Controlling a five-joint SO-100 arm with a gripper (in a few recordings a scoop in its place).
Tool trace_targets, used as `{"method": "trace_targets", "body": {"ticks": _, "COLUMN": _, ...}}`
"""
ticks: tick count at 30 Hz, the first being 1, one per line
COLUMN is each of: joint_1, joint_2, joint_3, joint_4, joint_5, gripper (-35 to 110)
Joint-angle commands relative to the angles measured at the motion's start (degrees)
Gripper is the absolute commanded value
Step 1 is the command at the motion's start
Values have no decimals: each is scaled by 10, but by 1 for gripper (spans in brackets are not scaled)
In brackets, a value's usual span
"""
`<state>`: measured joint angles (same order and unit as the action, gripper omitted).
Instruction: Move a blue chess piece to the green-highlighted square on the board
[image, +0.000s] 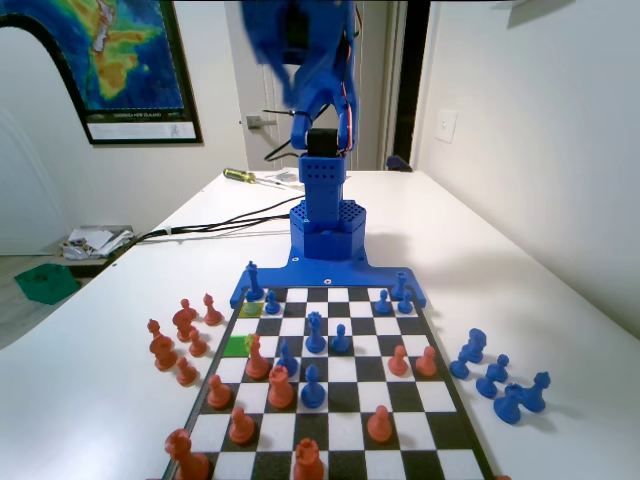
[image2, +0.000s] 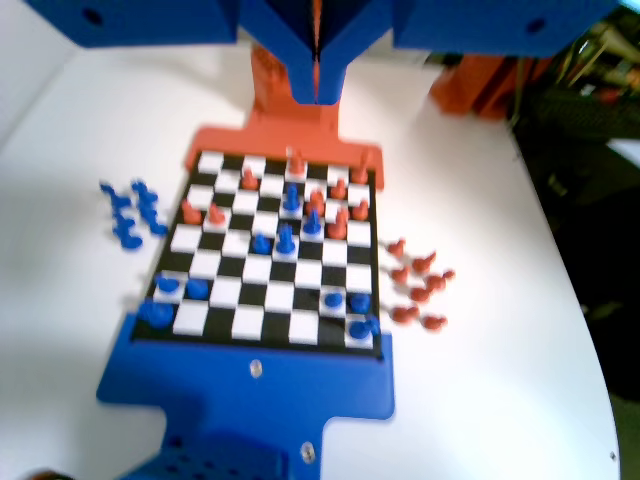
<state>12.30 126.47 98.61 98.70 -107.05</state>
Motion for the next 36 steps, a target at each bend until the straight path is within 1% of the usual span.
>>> {"method": "trace_targets", "body": {"ticks": 1, "joint_1": 38, "joint_2": -49, "joint_3": -30, "joint_4": 1, "joint_5": -58, "gripper": 1}}
{"method": "trace_targets", "body": {"ticks": 7, "joint_1": 87, "joint_2": -110, "joint_3": -22, "joint_4": -11, "joint_5": -176, "gripper": 1}}
{"method": "trace_targets", "body": {"ticks": 11, "joint_1": 117, "joint_2": -163, "joint_3": -30, "joint_4": -34, "joint_5": -214, "gripper": 1}}
{"method": "trace_targets", "body": {"ticks": 16, "joint_1": 153, "joint_2": -220, "joint_3": -22, "joint_4": -85, "joint_5": -235, "gripper": 1}}
{"method": "trace_targets", "body": {"ticks": 20, "joint_1": 189, "joint_2": -253, "joint_3": 18, "joint_4": -141, "joint_5": -266, "gripper": 1}}
{"method": "trace_targets", "body": {"ticks": 27, "joint_1": 214, "joint_2": -294, "joint_3": 103, "joint_4": -254, "joint_5": -326, "gripper": 2}}
{"method": "trace_targets", "body": {"ticks": 32, "joint_1": 214, "joint_2": -312, "joint_3": 161, "joint_4": -344, "joint_5": -329, "gripper": 4}}
{"method": "trace_targets", "body": {"ticks": 36, "joint_1": 218, "joint_2": -330, "joint_3": 173, "joint_4": -368, "joint_5": -328, "gripper": 6}}
